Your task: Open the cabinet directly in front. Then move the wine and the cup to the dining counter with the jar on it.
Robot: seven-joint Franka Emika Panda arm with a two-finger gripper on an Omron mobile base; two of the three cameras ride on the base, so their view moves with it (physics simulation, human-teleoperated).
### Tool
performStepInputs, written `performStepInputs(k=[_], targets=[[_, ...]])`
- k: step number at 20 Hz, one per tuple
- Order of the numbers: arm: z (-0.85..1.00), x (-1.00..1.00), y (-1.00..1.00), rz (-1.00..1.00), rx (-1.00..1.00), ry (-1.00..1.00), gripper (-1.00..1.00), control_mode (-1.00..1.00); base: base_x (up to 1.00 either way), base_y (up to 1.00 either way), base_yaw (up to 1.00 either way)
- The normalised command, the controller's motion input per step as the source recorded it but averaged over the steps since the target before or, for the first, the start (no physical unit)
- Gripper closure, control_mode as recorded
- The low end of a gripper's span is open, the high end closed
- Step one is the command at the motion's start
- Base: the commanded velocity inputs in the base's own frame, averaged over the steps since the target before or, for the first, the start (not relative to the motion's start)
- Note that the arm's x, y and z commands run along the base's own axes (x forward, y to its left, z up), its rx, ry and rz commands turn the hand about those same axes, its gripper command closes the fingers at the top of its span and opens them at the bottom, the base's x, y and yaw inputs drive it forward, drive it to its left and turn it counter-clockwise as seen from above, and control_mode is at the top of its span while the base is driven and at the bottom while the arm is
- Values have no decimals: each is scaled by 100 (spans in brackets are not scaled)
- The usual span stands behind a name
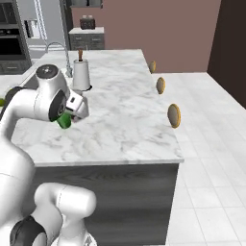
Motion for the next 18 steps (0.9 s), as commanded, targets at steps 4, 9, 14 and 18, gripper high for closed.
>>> performStepInputs(k=[4, 9, 14, 18], targets=[[-17, 79, 1, 12, 18, 18, 100, -100, 0, 0, 0], [-5, 13, 0, 0, 0, 1, 100, -100, 0, 0, 0], [-55, 19, 3, 0, -4, 0, 100, -100, 0, 0, 0], [-46, 31, 4, 0, 2, 3, 100, -100, 0, 0, 0]])
